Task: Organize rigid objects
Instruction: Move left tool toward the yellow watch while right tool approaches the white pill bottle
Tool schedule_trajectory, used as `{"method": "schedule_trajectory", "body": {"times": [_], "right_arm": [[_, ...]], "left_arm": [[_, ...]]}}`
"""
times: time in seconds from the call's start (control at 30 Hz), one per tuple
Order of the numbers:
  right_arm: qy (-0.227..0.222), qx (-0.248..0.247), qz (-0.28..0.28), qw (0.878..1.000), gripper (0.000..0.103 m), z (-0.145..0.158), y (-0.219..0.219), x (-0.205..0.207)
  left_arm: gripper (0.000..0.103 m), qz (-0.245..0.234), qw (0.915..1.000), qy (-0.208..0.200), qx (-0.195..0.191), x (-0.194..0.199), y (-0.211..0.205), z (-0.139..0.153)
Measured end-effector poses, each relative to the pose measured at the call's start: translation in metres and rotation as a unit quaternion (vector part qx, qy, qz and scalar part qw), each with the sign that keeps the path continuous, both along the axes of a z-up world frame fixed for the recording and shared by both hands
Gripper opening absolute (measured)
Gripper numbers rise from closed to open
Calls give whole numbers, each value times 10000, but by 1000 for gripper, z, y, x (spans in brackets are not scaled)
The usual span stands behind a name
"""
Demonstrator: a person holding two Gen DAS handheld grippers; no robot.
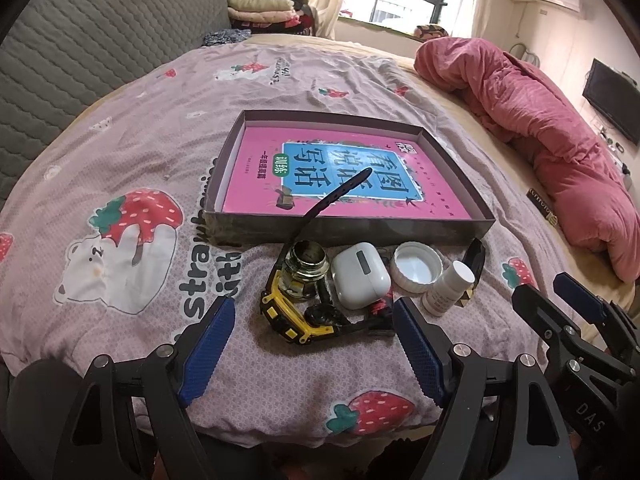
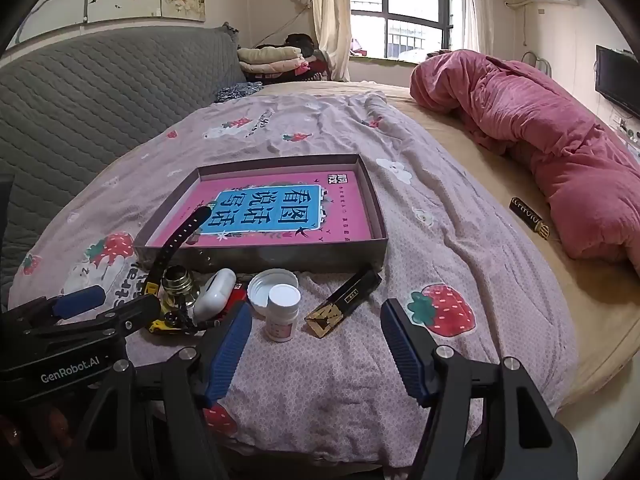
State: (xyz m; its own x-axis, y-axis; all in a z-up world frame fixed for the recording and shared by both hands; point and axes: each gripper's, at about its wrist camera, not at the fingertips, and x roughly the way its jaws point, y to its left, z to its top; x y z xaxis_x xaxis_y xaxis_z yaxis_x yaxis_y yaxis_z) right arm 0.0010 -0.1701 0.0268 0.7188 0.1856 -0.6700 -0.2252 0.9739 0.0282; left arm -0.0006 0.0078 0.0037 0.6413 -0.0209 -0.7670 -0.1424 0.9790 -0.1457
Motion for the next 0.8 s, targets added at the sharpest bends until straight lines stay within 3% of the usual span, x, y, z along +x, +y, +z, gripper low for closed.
{"method": "schedule_trajectory", "body": {"times": [0.8], "right_arm": [[-188, -6, 120, 9998, 66, 4, 2, -5]], "left_arm": [[82, 59, 10000, 14, 11, 1, 3, -1]]}}
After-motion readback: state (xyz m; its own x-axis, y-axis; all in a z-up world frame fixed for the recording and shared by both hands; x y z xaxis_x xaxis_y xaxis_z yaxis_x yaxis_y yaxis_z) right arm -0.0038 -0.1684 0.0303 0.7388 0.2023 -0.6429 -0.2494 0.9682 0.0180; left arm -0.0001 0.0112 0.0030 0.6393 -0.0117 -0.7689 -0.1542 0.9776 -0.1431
